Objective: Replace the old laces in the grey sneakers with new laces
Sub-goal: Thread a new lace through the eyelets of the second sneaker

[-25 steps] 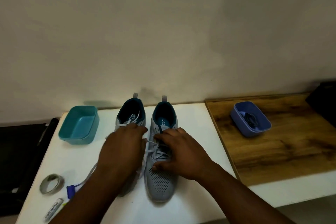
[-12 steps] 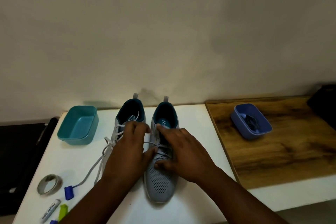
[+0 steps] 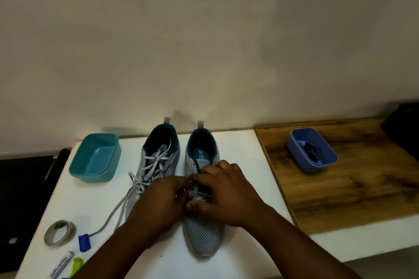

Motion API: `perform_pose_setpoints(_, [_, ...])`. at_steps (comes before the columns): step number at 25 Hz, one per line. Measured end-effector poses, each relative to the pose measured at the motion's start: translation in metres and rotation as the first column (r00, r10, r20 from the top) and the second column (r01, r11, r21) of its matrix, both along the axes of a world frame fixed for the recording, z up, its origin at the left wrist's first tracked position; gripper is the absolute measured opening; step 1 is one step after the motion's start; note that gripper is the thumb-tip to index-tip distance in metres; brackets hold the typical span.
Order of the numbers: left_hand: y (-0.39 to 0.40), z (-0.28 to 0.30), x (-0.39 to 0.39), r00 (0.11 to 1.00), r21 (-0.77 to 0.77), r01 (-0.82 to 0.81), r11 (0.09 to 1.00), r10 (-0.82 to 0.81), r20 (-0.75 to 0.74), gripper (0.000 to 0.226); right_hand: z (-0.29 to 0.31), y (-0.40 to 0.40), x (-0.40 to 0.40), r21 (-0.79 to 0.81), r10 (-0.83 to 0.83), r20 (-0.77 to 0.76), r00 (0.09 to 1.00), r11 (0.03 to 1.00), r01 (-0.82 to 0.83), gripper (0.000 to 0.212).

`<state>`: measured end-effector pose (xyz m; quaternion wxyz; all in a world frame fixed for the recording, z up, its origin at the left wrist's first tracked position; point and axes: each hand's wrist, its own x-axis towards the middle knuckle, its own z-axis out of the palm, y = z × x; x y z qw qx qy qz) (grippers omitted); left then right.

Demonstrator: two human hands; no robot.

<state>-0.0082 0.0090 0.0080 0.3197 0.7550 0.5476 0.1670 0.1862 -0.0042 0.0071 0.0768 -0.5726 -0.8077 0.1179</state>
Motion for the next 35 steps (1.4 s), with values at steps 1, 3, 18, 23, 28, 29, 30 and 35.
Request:
perform_pose_setpoints(1, [0.004, 0.000, -0.003, 0.999, -0.018, 0.035, 0.999, -0.035, 0.004, 0.015, -0.001, 0.000, -0.001, 0.001, -0.032, -0.007, 0.999, 0.999, 0.032, 0.065])
perform_pose_setpoints(3, [0.011, 0.007, -0.009, 0.995, -0.033, 0.088, 0.996, -0.090, -0.044, 0.019, -0.002, 0.000, -0.006, 0.032, -0.096, -0.007, 0.995, 0.995, 0.096, 0.066])
perform_pose_setpoints(18, [-0.021, 0.118, 0.004, 0.541, -0.657, 0.135, 0.742, 0.501, 0.676, 0.029, 0.064, -0.051, -0.036, -0.693, -0.485, -0.613, 0.624, 0.709, -0.129, 0.029])
perform_pose_setpoints(23, [-0.017, 0.118, -0.001, 0.245, -0.713, 0.163, 0.682, 0.672, 0.699, 0.029, 0.072, -0.045, -0.028, -0.673, -0.576, -0.717, 0.392, 0.719, -0.174, 0.044])
perform_pose_setpoints(28, [-0.024, 0.127, -0.008, 0.323, -0.672, 0.221, 0.707, 0.597, 0.734, 0.035, 0.059, -0.048, -0.041, -0.263, -0.269, -0.823, 0.500, 0.961, 0.083, 0.017])
perform_pose_setpoints(29, [-0.024, 0.129, -0.011, 0.340, -0.664, 0.213, 0.717, 0.583, 0.738, 0.035, 0.059, -0.047, -0.041, -0.248, -0.267, -0.847, 0.461, 0.963, 0.102, 0.010])
perform_pose_setpoints(30, [-0.024, 0.131, -0.014, 0.349, -0.661, 0.205, 0.722, 0.577, 0.738, 0.036, 0.061, -0.047, -0.040, -0.264, -0.279, -0.870, 0.407, 0.960, 0.093, 0.007])
perform_pose_setpoints(35, [-0.036, 0.132, -0.008, 0.487, -0.665, 0.196, 0.720, 0.518, 0.704, 0.040, 0.074, -0.048, -0.039, -0.357, -0.297, -0.910, 0.291, 0.917, -0.180, 0.036])
